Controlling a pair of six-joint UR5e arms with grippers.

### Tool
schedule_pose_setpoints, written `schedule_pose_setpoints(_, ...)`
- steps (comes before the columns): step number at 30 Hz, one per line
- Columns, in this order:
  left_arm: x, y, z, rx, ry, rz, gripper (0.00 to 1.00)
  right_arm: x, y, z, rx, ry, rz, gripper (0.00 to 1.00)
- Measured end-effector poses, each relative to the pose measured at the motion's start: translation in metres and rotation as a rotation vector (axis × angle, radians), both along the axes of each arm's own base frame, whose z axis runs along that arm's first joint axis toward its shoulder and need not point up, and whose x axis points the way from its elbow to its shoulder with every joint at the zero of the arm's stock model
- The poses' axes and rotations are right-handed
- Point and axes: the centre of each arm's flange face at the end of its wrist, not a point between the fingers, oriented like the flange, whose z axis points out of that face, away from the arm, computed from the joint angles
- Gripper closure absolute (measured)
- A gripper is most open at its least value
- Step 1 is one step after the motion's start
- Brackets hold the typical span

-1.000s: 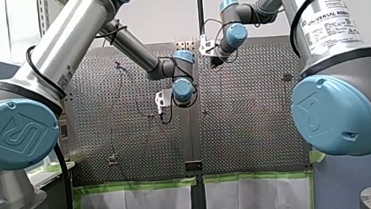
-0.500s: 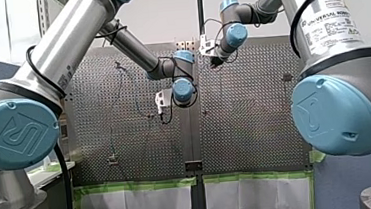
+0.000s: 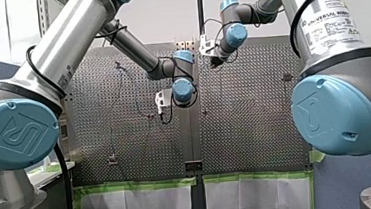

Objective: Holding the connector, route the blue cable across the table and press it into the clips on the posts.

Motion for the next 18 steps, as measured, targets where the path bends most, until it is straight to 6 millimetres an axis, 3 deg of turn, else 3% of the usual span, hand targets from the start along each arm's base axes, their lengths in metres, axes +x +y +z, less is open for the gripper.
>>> schedule_pose_setpoints(11,-0.001,-0.004,0.001,0.0,0.0,-0.006,0.33,-0.001,-0.001,-0.001,0.0,0.0,-0.001,1.0)
schedule_pose_setpoints(18,-0.002,-0.011,-0.017,0.025,0.037,-0.016,0.33,-0.001,-0.002,-0.001,0.0,0.0,-0.001,1.0)
